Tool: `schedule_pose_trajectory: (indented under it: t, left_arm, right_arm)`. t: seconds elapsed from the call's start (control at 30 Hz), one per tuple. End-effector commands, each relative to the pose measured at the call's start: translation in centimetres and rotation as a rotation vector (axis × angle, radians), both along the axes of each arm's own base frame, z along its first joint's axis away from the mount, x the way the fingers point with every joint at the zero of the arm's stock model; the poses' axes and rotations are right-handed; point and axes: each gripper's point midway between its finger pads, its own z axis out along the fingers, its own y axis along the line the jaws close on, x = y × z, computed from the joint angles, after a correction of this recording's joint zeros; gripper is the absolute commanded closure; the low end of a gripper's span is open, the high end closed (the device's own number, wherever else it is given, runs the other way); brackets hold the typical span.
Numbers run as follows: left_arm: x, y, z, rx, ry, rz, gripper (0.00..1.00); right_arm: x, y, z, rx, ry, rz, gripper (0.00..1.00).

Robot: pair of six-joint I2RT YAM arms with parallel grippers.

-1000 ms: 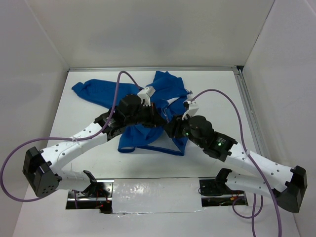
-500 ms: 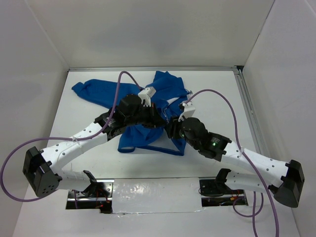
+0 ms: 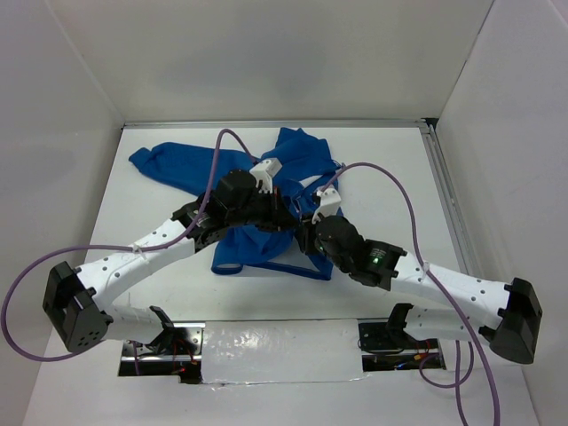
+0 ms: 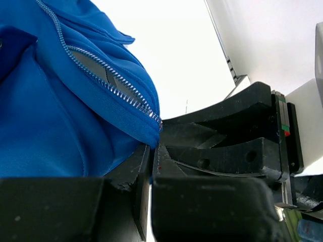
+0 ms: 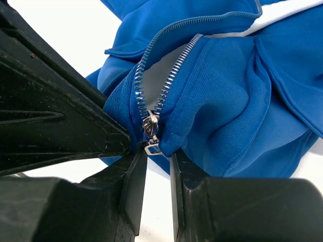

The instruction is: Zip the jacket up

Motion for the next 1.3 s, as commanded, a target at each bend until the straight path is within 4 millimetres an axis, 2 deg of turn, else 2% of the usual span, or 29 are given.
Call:
schedule_pose_trajectory:
  t: [0.0,0.03,0.27,0.4,0.5,0.57,0.67,0.8,0.87,1.1,1.2,1.27]
  left_arm:
    - [-0.5,-1.2,1.8,-0.050,-0.038,-0.057,1.00]
    - [-0.4,-1.2,1.8,-0.047,-0.039,-0.050,1.00]
    - [-0.2,-0.8,1.0,-0.022,-0.038,-0.036,1.00]
    - [-0.1,-0.7,1.0,-0.020,-0.044,-0.031,1.00]
    - [0.1,-0.7,1.0,-0.015,-0.050,-0.025,1.00]
    - [0.2,-0.7,0.9,-0.008,-0.053,-0.025,1.00]
    - [0.1,-0.8,0.5,0.001,-0.060,-0.041,1.00]
    - [-0.8,-1.0,0.0,-0.006,-0.091,-0.117,1.00]
    - [-1.2,-1.0,0.2,-0.015,-0.128,-0.156,1.00]
    - [-2.4,-0.7,-1.0,0.036,-0.182,-0.210,1.00]
    - [-2.9,-0.6,-1.9,0.079,-0.215,-0.246,1.00]
    - [-3.5,-0.5,-2.8,0.088,-0.206,-0.274,1.00]
  right_arm:
    - [0.0,0.7,4.4,0.110,-0.059,-0.015,0.94]
    - [-0.1,0.7,4.5,0.114,-0.058,-0.008,0.99]
    - [-1.3,-0.6,6.6,0.141,-0.065,0.004,1.00]
    - [-1.0,-2.0,6.3,0.105,-0.052,-0.059,1.00]
    - [-1.5,-1.8,6.4,0.096,-0.042,-0.019,1.00]
    - [-2.5,-0.8,6.7,0.102,-0.024,0.064,1.00]
    - [-3.3,-0.4,7.7,0.123,0.006,0.105,1.00]
    - [-2.6,-0.8,8.3,0.102,0.045,0.067,1.00]
    - [-1.7,-1.2,8.4,0.102,0.065,0.025,1.00]
    - [-0.5,-1.1,7.1,0.062,0.171,0.024,1.00]
    - [0.2,-2.1,7.2,0.027,0.138,-0.018,1.00]
    - [0.3,-2.0,7.8,0.038,0.094,0.005,1.00]
